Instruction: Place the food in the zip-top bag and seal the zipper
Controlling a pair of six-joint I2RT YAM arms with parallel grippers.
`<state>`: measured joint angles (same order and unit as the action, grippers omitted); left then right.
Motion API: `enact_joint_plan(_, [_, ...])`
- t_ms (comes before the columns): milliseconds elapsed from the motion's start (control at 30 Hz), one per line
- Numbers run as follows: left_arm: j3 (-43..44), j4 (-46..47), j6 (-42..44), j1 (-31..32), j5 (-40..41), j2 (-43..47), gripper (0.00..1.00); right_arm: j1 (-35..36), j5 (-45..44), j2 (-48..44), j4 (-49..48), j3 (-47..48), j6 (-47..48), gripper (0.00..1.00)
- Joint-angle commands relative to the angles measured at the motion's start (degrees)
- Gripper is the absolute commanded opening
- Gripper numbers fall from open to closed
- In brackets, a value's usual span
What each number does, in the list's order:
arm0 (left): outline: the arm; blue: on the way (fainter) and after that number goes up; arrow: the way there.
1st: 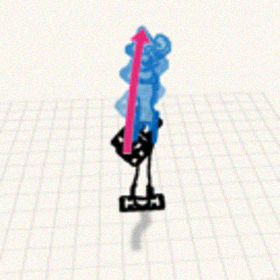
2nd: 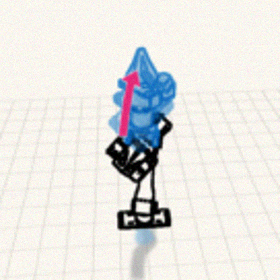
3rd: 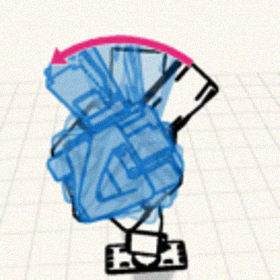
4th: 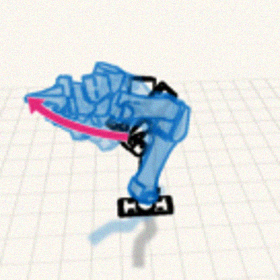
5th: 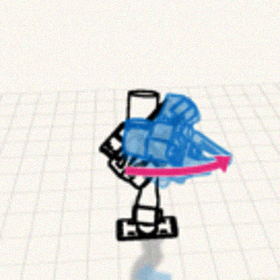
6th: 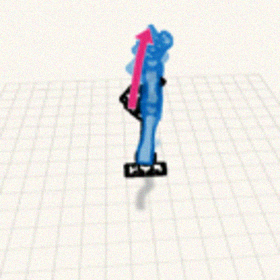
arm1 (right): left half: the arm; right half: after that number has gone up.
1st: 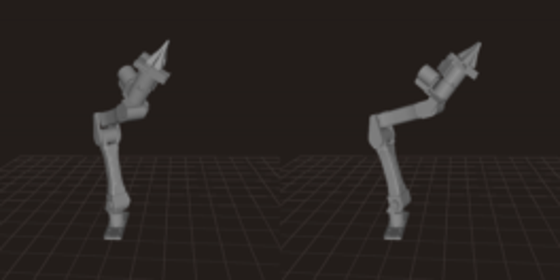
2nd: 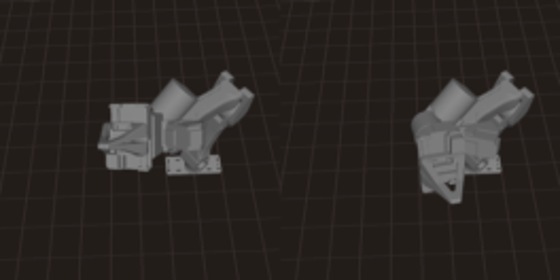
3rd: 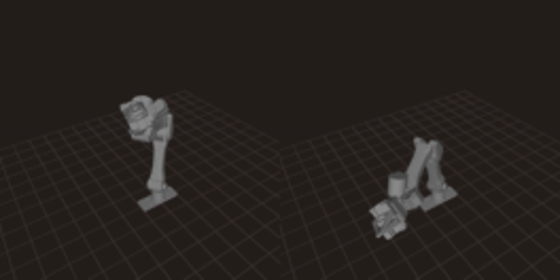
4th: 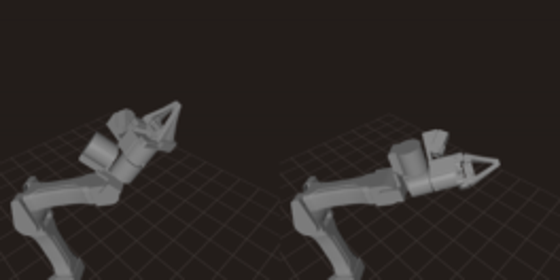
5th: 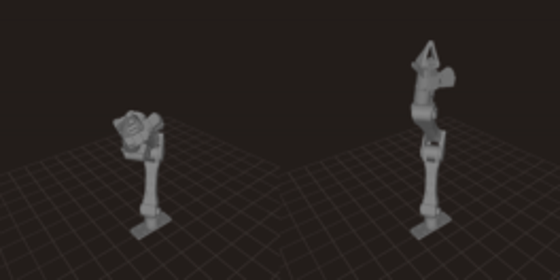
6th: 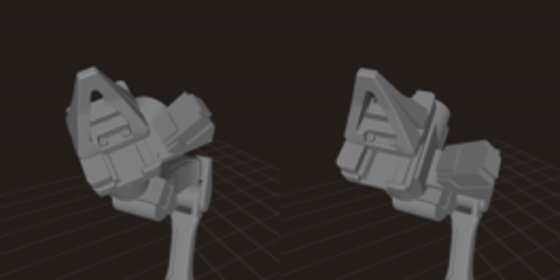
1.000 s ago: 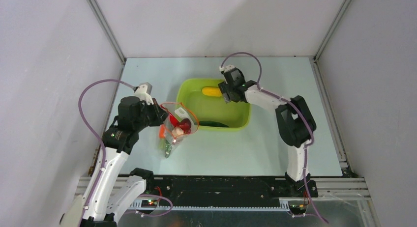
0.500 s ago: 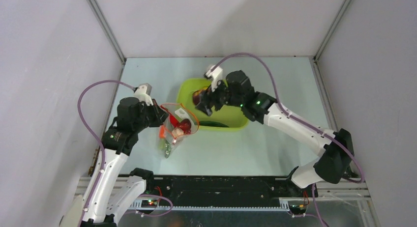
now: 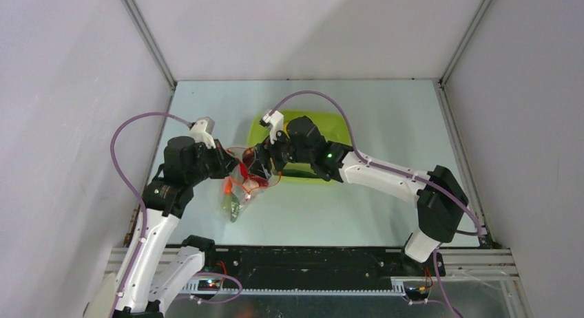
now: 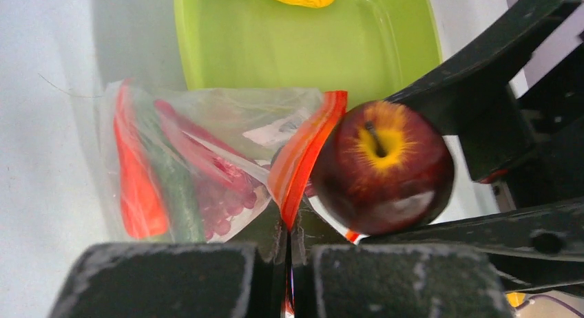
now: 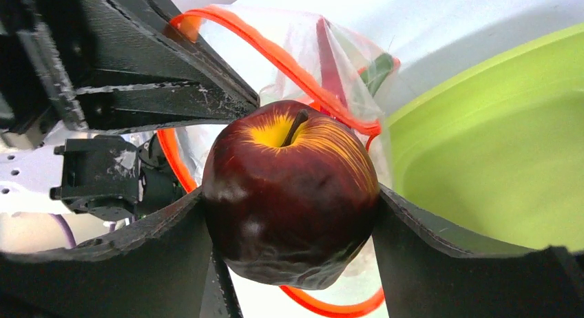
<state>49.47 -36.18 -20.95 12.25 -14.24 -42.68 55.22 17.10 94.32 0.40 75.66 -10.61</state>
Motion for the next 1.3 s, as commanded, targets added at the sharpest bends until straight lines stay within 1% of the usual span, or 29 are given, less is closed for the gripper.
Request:
enact_joint_plan(0, [1.5,2.0,0.3,0.1,-2.5,0.7,0.0,2.3,-4.9,2.5,-3.1,2.5,-3.0,0.6])
enact_joint_plan(100, [1.5,2.0,0.3,0.2,-2.6,0.7,0.0,3.3,-9.7,4.1,-0.8,4.7,-1.3,0.66])
enact_joint_plan(133, [1.5,2.1,0.3,0.2,-2.5,0.7,0.0,3.4,-10.9,4.3,1.0,5.3,-0.9,0.72])
enact_joint_plan(167, [1.5,2.0,0.3,0.2,-2.4,0.8,0.0,3.6,-11.3,4.7,1.5,5.5,-0.5,0.74])
enact_joint_plan(200, [1.4,2.0,0.3,0.2,-2.3,0.8,0.0,3.7,-11.4,4.7,2.1,5.9,-0.3,0.85])
enact_joint_plan(267, [1.5,2.1,0.3,0.2,-2.3,0.8,0.0,3.9,-11.4,4.7,2.4,6.1,-0.1,0.98])
enact_joint_plan(333, [1.5,2.0,0.4,0.2,-2.3,0.8,0.0,4.2,-11.1,4.5,2.3,6.2,0.3,0.99])
enact_joint_plan(567, [1.6,1.9,0.3,0.2,-2.0,0.5,0.0,4.5,-9.5,2.8,2.8,6.6,1.1,1.0])
enact_joint_plan(867, [1.6,1.8,0.3,0.2,-1.8,0.6,0.0,4.6,-11.5,-0.6,3.7,6.5,2.6,1.0])
enact_joint_plan(1000, [1.6,1.8,0.3,0.2,-1.6,0.6,0.0,4.5,-14.1,-2.9,3.8,5.7,2.6,1.0])
enact_joint_plan(1067, [1.6,1.8,0.4,0.2,-1.6,0.6,0.0,4.5,-16.3,-4.3,3.9,4.6,1.7,0.99])
enact_joint_plan(1100, [1.7,1.8,0.3,0.2,-1.6,0.5,0.0,4.5,-18.8,-5.4,4.4,3.8,1.2,0.99])
enact_joint_plan(1167, [1.6,1.8,0.4,0.2,-1.7,0.6,0.0,3.8,-22.0,-7.1,5.8,2.3,-0.6,0.99])
enact_joint_plan(1267, [1.6,1.8,0.2,0.2,-2.0,0.6,0.0,1.5,-22.2,-9.4,7.5,-0.5,-5.3,0.99])
